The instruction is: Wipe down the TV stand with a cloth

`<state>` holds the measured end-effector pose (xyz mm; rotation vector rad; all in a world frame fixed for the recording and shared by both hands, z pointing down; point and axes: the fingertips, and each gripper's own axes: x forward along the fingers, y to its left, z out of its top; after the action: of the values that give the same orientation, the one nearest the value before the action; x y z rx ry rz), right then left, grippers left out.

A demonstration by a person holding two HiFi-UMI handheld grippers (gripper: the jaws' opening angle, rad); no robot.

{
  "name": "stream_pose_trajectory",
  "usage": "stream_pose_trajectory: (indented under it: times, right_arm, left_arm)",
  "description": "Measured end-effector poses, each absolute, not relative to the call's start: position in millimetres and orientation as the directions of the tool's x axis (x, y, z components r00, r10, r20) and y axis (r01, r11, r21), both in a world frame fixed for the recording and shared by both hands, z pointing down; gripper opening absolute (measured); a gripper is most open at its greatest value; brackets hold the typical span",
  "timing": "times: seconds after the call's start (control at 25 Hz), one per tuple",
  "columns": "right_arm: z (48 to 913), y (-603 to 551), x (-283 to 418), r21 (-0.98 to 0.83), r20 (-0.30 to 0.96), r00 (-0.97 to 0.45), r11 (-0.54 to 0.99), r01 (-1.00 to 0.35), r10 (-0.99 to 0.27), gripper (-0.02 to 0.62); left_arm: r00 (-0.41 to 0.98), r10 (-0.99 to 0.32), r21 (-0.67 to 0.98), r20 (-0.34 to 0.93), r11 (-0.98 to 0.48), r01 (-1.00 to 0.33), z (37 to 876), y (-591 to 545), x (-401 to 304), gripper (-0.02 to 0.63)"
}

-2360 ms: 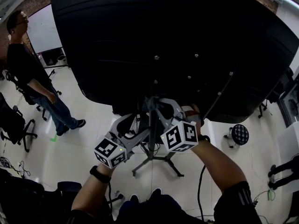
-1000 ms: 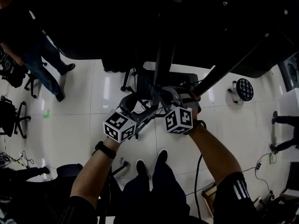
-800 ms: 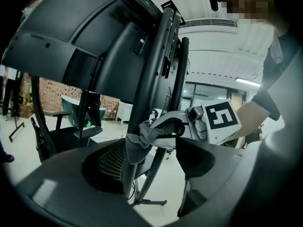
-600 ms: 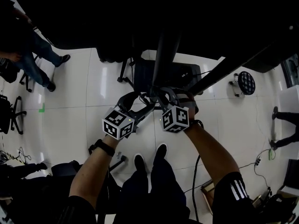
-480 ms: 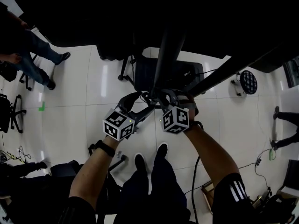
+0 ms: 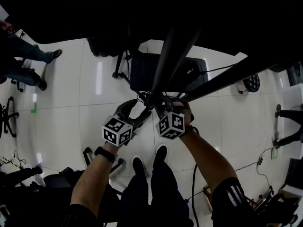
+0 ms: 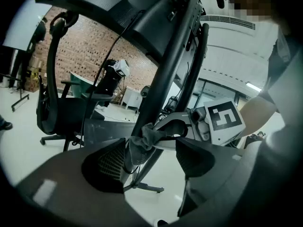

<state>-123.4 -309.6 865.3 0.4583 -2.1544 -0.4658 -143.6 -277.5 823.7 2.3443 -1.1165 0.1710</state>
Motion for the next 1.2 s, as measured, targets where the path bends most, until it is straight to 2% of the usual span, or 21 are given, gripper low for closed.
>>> stream_pose_trajectory:
  times: [0.36,0.64,0.88,1.2]
  right_arm:
    - [926,-309,-124,0.431,0.73,-0.515,0.887,-0.166,-0.45,0.037]
    - [952,-309,-121,0.389,0.759,-0.484,0.899,-0.199,-0.435,0.037]
    - [923,-295,-120,0.357,0.724,-0.53,0.897,-0.261,-0.442,0.038]
    - [828,-252,-109,0.381,0.632,-0.606,0.874,-0.3,-0.483,0.038]
  left_arm:
    - [0.657,-0.655,0.458,0.374,-0.486,-0.745,878,-272,-138,0.357]
    - [0.656,-0.65,0.458,0.384,-0.482,-0.747,890,-271,-137,0.357]
    - [0.663,-0.652,0.455,0.367,-0.495,-0.74,872,-261,-134,0.357]
    - [0.686,-0.664,0.431,0.298,-0.548,-0.717,795,-214,-122,0.357]
